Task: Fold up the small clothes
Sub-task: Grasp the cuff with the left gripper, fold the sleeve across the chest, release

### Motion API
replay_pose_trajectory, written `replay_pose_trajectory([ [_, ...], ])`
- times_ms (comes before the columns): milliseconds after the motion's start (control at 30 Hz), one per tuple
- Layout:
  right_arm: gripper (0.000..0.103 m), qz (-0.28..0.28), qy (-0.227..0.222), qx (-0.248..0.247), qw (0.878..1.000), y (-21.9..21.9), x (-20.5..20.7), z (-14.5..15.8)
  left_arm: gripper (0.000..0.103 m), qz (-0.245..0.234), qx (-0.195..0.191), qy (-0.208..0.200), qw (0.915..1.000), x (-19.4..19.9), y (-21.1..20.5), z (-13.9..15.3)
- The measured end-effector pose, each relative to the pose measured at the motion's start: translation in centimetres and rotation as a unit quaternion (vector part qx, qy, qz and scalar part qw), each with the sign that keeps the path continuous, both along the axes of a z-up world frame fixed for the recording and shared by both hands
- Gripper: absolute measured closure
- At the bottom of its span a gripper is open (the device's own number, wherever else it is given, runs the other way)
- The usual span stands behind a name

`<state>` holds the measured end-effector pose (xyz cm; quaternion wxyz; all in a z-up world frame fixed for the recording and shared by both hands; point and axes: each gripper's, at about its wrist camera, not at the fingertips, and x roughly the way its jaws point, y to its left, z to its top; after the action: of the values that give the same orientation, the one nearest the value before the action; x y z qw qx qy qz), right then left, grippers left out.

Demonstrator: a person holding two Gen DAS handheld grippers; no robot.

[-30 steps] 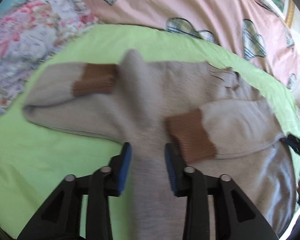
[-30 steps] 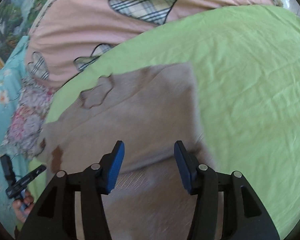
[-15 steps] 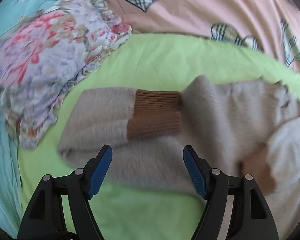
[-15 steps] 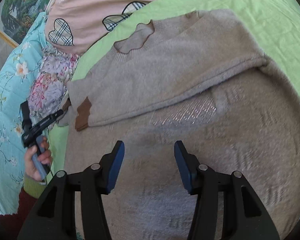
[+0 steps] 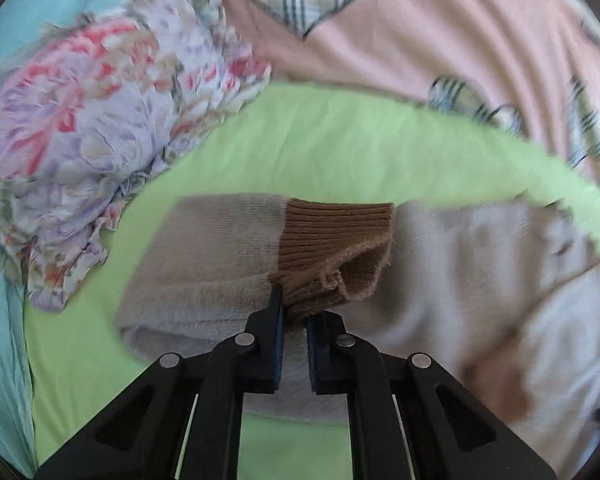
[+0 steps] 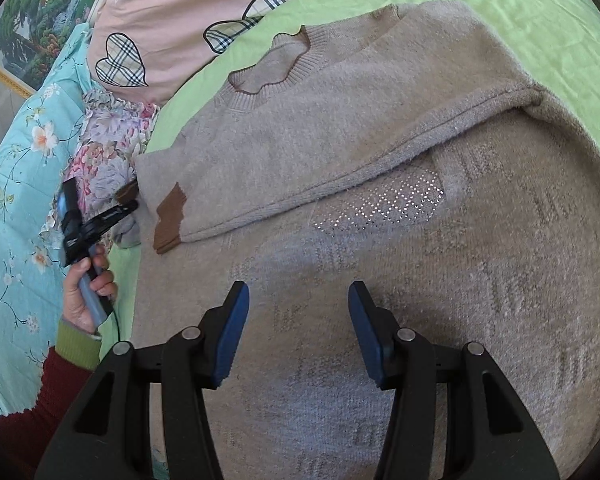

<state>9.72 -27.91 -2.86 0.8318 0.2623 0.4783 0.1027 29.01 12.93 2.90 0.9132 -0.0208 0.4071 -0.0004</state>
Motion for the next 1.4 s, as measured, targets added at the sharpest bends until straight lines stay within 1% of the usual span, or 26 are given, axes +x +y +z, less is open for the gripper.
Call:
replay_pose_trajectory([
  [67,0.050,-0.001,-0.004,0.001,1.000,0.0,-0.2,0.1,0.096,-0.022,-0.039,-0.019,0.9988,-1.9,-1.2,2.0],
  [167,0.050,-0.004,-0.009,0.004,1.000,-0.3,-0.4,0.3,0.096,-0.065,-0.072,-0.049,0.9941,-3.6,-4.7,4.7],
  [267,0.050,-0.010,-0.014,0.005,1.000,-0.8,-0.9,0.6,0.096,-0.117,-0.104,-0.065,0.9855,-4.6,-9.4,6.2],
  [300,0.050,-0.015,-0.017,0.004,1.000,-1.2,-1.2,0.9,0.096,-0.138,-0.110,-0.068,0.9820,-4.9,-11.1,6.5],
  [333,0.050,-0.020,-0.020,0.004,1.000,-1.6,-1.5,1.0,0.096,-0.160,-0.107,-0.070,0.9787,-5.0,-13.2,6.6],
  [367,0.050,-0.026,-0.021,0.003,0.999,-2.0,-1.7,1.2,0.096,-0.172,-0.093,-0.075,0.9777,-5.2,-15.4,6.5],
  [400,0.050,-0.033,-0.021,0.003,0.999,-2.5,-1.9,1.3,0.096,-0.182,-0.088,-0.077,0.9764,-5.2,-16.8,6.3],
  [467,0.050,-0.047,-0.025,0.004,0.999,-3.5,-2.5,1.5,0.096,-0.208,-0.090,-0.061,0.9720,-5.0,-20.2,5.1],
  [500,0.050,-0.050,-0.025,0.003,0.998,-3.8,-2.6,1.6,0.096,-0.220,-0.084,-0.050,0.9706,-5.0,-22.1,4.2],
  [567,0.050,-0.057,-0.025,0.001,0.998,-4.5,-2.8,1.6,0.096,-0.237,-0.077,-0.034,0.9680,-5.2,-24.4,2.5],
  [667,0.050,-0.065,-0.024,0.004,0.998,-5.3,-2.6,1.5,0.094,-0.264,-0.079,-0.007,0.9614,-6.0,-27.0,0.3],
  [700,0.050,-0.067,-0.024,0.005,0.997,-5.4,-2.5,1.5,0.089,-0.271,-0.082,0.001,0.9591,-6.4,-27.3,-0.2],
  [733,0.050,-0.068,-0.025,0.008,0.997,-5.5,-2.2,1.6,0.086,-0.279,-0.089,0.007,0.9562,-7.1,-27.7,-0.5],
  [767,0.050,-0.069,-0.025,0.009,0.997,-5.7,-1.8,1.6,0.076,-0.286,-0.095,0.013,0.9534,-7.7,-27.8,-0.6],
  [800,0.050,-0.071,-0.026,0.011,0.997,-5.8,-1.4,1.7,0.061,-0.290,-0.099,0.015,0.9519,-8.2,-27.7,-0.7],
  [867,0.050,-0.072,-0.028,0.015,0.997,-5.8,-0.6,1.8,0.044,-0.288,-0.100,0.012,0.9524,-9.6,-26.5,-0.6],
  [967,0.048,-0.069,-0.029,0.020,0.997,-5.6,0.6,1.8,0.044,-0.286,-0.096,0.006,0.9536,-11.6,-23.8,-0.5],
  [1000,0.045,-0.068,-0.029,0.019,0.997,-5.5,1.1,1.8,0.044,-0.280,-0.093,0.005,0.9554,-12.0,-22.4,-0.3],
  [1067,0.043,-0.065,-0.031,0.013,0.997,-5.3,2.3,1.9,0.044,-0.261,-0.084,0.001,0.9616,-12.6,-19.3,-0.2],
  [1133,0.043,-0.061,-0.034,0.012,0.998,-5.0,3.6,2.0,0.044,-0.230,-0.068,-0.003,0.9709,-12.6,-16.1,-0.2],
  [1200,0.043,-0.055,-0.035,0.010,0.998,-4.9,5.1,1.9,0.044,-0.186,-0.045,-0.004,0.9815,-12.2,-13.0,-0.6],
  [1267,0.043,-0.048,-0.031,0.005,0.998,-4.4,7.0,1.6,0.044,-0.143,-0.029,0.009,0.9893,-11.1,-10.1,-1.6],
  [1333,0.043,-0.033,-0.016,0.001,0.999,-3.4,9.2,0.9,0.044,-0.122,-0.021,0.024,0.9920,-10.2,-8.4,-2.5],
  [1400,0.043,-0.019,0.003,-0.008,1.000,-2.5,11.0,-0.2,0.044,-0.117,-0.009,0.034,0.9925,-9.5,-7.9,-3.6],
])
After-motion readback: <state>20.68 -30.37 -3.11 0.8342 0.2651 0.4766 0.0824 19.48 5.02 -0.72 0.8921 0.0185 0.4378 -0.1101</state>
